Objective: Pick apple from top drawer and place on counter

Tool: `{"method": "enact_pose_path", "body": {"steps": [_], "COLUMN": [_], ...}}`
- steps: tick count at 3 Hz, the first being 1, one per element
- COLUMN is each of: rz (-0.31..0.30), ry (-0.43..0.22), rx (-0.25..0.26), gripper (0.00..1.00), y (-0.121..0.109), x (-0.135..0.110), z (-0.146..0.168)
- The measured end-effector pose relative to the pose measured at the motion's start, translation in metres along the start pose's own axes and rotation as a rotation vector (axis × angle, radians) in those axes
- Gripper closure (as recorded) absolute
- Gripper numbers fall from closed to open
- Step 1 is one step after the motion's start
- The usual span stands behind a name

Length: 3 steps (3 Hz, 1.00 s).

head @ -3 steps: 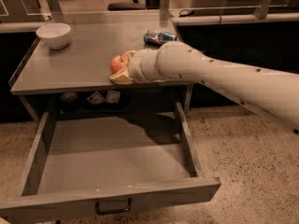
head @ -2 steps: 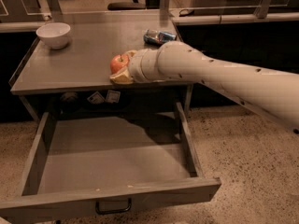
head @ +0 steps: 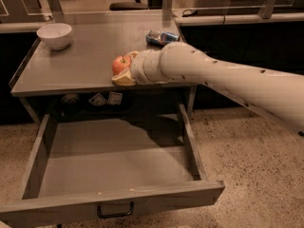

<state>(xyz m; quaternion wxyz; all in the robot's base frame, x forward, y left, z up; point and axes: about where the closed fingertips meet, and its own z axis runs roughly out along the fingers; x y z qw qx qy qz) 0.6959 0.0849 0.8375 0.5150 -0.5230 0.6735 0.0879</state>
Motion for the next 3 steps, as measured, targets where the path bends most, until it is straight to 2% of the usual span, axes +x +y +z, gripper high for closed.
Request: {"method": "enact_pose_path", "body": {"steps": [1,2,3], "rz": [0.0,0.0,0.0], "ry": [0.0,0.0,0.0], "rx": [0.0,0.0,0.0], "gripper": [0.11,0.0,0.0], "y": [0.0,0.0001,0.0001], "x": [0.0,-0.0001,-0.0001], "z": [0.0,0.0001,0.0001]}}
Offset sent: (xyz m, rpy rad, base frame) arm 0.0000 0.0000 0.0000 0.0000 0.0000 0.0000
